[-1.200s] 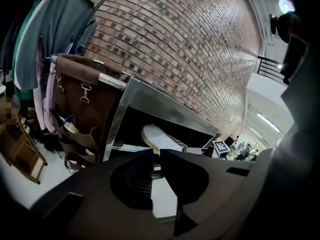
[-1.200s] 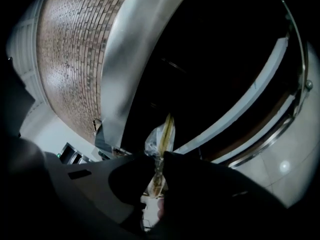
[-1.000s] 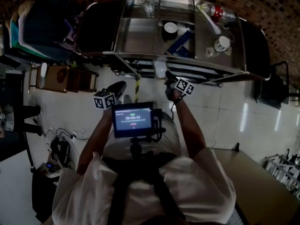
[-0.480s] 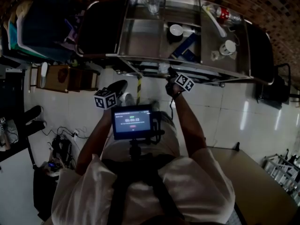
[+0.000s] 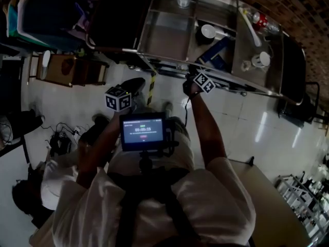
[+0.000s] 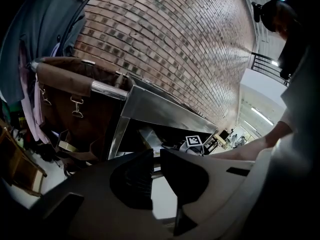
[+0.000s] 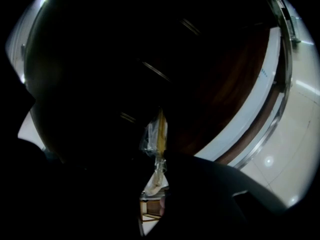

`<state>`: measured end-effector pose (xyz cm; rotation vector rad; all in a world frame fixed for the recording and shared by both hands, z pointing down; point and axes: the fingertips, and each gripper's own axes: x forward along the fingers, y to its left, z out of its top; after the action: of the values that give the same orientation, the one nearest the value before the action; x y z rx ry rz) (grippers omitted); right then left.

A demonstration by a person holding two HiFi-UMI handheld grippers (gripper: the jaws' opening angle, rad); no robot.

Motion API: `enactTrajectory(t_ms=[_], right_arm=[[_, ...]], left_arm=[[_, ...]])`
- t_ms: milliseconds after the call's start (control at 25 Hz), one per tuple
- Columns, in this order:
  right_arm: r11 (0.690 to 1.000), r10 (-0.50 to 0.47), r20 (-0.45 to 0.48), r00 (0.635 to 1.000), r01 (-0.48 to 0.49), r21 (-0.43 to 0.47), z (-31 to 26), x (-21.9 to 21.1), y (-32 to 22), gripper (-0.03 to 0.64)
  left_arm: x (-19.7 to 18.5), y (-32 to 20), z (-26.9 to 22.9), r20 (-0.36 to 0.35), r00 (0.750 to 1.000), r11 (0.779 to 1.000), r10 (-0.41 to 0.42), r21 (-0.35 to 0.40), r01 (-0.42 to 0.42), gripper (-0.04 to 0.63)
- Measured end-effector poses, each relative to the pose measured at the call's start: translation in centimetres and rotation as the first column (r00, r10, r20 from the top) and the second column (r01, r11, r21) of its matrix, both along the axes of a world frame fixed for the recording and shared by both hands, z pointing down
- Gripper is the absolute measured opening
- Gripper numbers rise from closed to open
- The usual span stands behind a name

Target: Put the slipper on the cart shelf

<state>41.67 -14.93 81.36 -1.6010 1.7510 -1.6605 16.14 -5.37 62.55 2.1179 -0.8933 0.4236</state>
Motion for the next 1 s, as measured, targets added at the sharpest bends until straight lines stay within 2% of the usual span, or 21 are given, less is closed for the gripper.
enactTrajectory(t_ms=[240, 440, 520, 640, 760, 880, 920, 1000], right_arm=[[0.999, -0.044, -0.032, 0.999, 0.044, -0.022, 1.3, -2.1, -1.4, 0.078], [0.991, -0.120, -0.077, 0.990, 0.114, -0.074, 3.4, -4.0, -2.0, 0.086], [0.988, -0.147, -0.114, 0.982, 0.141, -0.059, 3.3, -4.5, -2.6, 0.097], [0.976, -0.216, -0.187, 0.958, 0.209, -0.057, 3.1, -5.1, -2.8, 0.203], [0.960, -0.277, -0.326, 0.904, 0.272, -0.063, 2.3, -4.9, -2.1, 0.259], [0.959, -0.272, -0.446, 0.853, 0.280, -0.049, 1.5, -3.6, -1.2, 0.336], [0.958, -0.269, -0.467, 0.843, 0.285, -0.037, 1.1, -3.3, -0.8, 0.390], [0.954, -0.263, -0.502, 0.824, 0.300, -0.007, -0.1, -2.9, 0.2, 0.416]], left_arm=[[-1.8, 0.7, -0.4, -0.004, 0.999, 0.999, -0.037, 0.001, 0.037, 0.026], [-4.1, 1.5, -0.3, 0.014, 0.997, 0.997, -0.075, -0.012, 0.075, 0.026], [-4.8, 1.7, -0.5, 0.018, 0.996, 0.996, -0.085, -0.015, 0.086, 0.026], [-5.1, 1.9, -0.8, 0.019, 0.996, 0.996, -0.086, -0.015, 0.087, 0.026], [-5.0, 2.1, -1.2, 0.017, 0.997, 0.997, -0.079, -0.006, 0.079, 0.026], [-4.9, 2.2, -1.7, 0.015, 0.998, 0.998, -0.069, 0.006, 0.069, 0.026], [-4.9, 2.3, -1.7, 0.015, 0.998, 0.998, -0.065, 0.009, 0.065, 0.026], [-4.8, 2.5, -1.8, 0.009, 0.998, 0.998, -0.059, 0.012, 0.059, 0.026]])
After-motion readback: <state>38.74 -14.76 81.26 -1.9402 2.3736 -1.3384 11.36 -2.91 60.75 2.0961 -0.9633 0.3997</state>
